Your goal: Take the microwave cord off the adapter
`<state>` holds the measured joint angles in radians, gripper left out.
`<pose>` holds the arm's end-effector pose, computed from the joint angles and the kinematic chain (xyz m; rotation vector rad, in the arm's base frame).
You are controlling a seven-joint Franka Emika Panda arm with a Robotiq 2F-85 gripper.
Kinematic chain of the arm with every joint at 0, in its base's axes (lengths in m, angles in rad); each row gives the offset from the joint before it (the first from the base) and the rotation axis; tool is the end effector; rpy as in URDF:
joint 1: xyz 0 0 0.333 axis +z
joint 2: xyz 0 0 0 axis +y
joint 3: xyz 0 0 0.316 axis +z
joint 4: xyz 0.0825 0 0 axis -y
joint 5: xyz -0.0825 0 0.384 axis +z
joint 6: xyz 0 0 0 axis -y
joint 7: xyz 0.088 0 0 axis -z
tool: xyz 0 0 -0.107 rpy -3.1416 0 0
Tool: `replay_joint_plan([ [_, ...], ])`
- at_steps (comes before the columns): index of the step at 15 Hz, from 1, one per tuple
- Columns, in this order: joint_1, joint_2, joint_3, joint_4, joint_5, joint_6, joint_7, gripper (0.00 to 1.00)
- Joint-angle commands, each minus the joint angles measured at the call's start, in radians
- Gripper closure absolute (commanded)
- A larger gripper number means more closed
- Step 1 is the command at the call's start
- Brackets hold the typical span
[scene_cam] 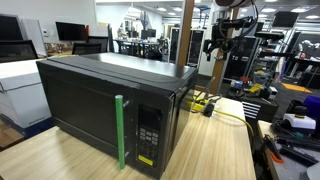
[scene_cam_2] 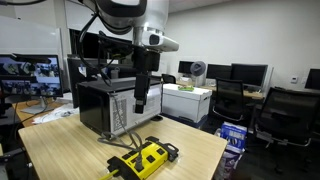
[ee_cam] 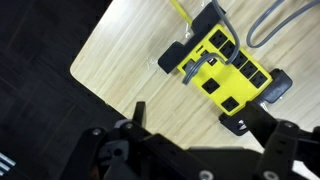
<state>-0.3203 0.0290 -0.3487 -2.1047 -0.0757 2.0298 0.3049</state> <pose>0.4189 -0.3358 0.3969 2.7483 -1.3913 -0.1764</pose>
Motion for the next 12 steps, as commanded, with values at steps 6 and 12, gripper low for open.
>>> replay_joint_plan([
  [6, -0.001, -0.011, 0.0, -0.195, -0.001, 0.259, 0.367, 0.0],
  [12, 0.001, 0.03, -0.004, -0.335, -0.032, 0.526, 0.472, 0.0],
])
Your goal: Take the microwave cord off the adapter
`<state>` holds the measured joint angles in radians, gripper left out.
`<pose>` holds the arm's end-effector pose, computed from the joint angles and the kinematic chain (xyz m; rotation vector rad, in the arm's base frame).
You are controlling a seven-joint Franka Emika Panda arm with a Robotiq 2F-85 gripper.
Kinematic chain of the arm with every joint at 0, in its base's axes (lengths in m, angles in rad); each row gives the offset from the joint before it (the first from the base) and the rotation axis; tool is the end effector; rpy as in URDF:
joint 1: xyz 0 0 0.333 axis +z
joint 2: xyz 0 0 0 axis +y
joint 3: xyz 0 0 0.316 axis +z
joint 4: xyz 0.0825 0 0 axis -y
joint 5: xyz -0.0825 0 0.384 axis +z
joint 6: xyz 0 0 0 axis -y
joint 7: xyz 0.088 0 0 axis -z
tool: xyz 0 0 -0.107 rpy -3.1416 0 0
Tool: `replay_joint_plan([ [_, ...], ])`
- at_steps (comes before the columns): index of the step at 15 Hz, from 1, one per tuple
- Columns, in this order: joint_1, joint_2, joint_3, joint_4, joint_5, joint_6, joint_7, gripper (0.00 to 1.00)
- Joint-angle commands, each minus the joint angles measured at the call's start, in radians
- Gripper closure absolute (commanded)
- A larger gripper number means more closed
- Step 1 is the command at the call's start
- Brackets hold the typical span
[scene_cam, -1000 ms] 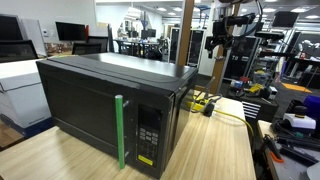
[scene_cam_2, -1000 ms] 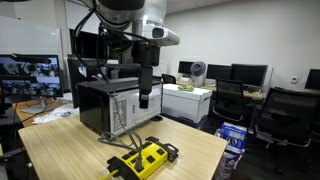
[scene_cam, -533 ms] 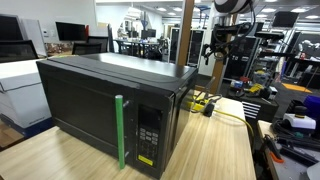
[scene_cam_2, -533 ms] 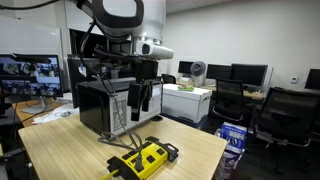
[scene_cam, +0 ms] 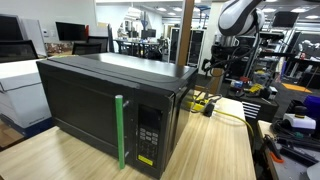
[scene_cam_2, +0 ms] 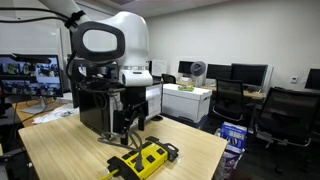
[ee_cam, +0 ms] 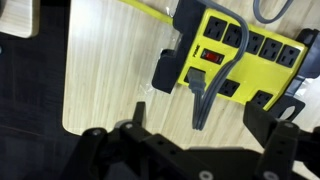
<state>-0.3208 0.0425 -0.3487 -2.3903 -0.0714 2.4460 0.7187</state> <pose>0.3902 -0.3093 0.3028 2.4215 -1.9053 0.0260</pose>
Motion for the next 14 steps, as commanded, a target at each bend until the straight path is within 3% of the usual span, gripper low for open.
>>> replay_joint_plan([
  [1, 0.003, 0.039, -0.008, -0.066, -0.051, 0.164, 0.074, 0.0],
  [7, 0.05, 0.183, -0.04, -0.069, -0.087, 0.311, 0.088, 0.0],
  [11, 0.11, 0.217, -0.11, -0.054, -0.206, 0.395, 0.14, 0.0],
  [14, 0.142, 0.229, -0.129, -0.052, -0.207, 0.42, 0.13, 0.0],
])
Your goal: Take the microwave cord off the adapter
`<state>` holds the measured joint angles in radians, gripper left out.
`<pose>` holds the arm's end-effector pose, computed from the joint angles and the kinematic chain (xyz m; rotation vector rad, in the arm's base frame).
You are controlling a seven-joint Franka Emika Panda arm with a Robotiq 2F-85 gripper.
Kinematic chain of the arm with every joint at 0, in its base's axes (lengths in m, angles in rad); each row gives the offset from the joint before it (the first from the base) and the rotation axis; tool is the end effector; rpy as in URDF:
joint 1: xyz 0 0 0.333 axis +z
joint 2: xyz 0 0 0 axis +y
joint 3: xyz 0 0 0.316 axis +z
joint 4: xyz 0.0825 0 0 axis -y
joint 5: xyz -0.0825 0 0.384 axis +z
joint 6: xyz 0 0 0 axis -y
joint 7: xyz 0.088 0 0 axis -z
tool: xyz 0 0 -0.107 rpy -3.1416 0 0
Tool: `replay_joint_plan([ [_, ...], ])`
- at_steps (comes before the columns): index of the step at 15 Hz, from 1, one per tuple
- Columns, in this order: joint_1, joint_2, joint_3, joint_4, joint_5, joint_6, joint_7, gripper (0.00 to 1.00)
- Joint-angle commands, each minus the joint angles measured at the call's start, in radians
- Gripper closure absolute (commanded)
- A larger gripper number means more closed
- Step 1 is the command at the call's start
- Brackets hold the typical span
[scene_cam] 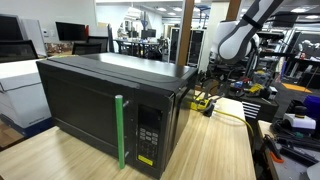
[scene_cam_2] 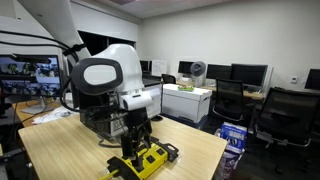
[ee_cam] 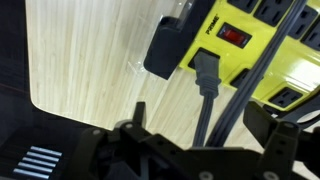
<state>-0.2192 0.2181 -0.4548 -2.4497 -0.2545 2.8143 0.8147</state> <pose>0.3963 -0.3066 0.2359 2.4018 -1.7083 0.2517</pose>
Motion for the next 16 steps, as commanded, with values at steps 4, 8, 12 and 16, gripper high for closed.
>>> replay_joint_plan([
  [4, 0.075, 0.043, -0.034, 0.007, -0.018, 0.053, 0.014, 0.27],
  [8, 0.104, 0.036, -0.053, 0.008, -0.044, 0.048, 0.016, 0.55],
  [12, 0.137, 0.028, -0.101, 0.003, -0.143, 0.0, 0.034, 0.82],
  [16, 0.174, 0.006, -0.133, 0.007, -0.251, -0.047, 0.074, 0.96],
])
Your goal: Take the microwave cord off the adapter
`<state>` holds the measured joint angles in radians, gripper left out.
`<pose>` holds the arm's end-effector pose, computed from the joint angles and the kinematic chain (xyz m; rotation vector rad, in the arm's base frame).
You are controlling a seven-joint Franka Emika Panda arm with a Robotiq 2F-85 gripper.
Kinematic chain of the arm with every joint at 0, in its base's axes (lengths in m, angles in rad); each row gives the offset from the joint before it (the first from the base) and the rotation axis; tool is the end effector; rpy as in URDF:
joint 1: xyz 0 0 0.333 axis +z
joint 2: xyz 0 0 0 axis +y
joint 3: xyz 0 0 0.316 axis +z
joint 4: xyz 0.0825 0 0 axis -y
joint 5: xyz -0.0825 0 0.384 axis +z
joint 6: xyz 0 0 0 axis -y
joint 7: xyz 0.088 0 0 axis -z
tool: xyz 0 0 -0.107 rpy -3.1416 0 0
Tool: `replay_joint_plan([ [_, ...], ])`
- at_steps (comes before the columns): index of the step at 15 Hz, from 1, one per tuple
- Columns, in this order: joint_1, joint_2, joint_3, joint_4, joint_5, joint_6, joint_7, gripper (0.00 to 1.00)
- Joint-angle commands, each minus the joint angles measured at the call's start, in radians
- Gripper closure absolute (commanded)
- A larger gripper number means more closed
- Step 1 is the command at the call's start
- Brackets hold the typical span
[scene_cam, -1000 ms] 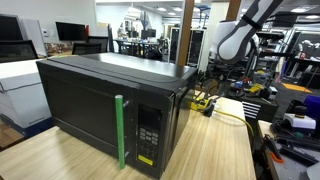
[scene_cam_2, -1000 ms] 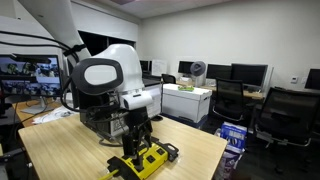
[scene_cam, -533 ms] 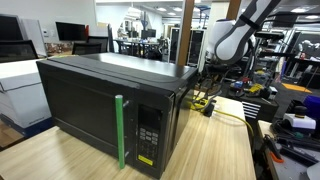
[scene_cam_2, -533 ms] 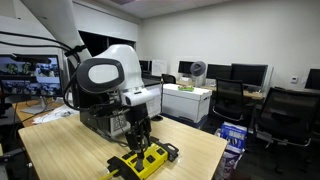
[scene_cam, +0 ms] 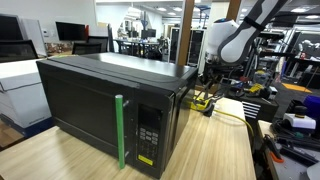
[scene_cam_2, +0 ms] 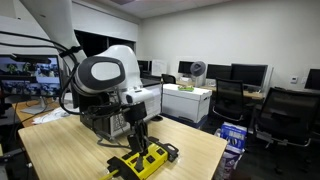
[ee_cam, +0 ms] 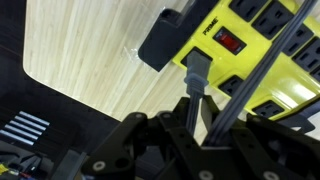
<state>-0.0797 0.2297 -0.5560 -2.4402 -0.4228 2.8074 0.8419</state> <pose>0.4121 -0.2865 0.2366 2.4629 -1.4518 0.2524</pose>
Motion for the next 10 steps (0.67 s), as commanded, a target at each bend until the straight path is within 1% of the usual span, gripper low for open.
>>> replay_joint_plan([
  [1, 0.043, -0.012, -0.037, -0.003, -0.11, -0.05, 0.06, 0.94],
  [4, 0.067, -0.042, -0.051, 0.002, -0.204, -0.098, 0.11, 0.97],
  [6, 0.082, -0.06, -0.054, 0.015, -0.305, -0.159, 0.181, 0.95],
  [8, 0.091, -0.1, -0.043, 0.019, -0.431, -0.23, 0.276, 0.95],
  [10, 0.067, -0.144, 0.0, 0.006, -0.499, -0.26, 0.323, 0.95],
])
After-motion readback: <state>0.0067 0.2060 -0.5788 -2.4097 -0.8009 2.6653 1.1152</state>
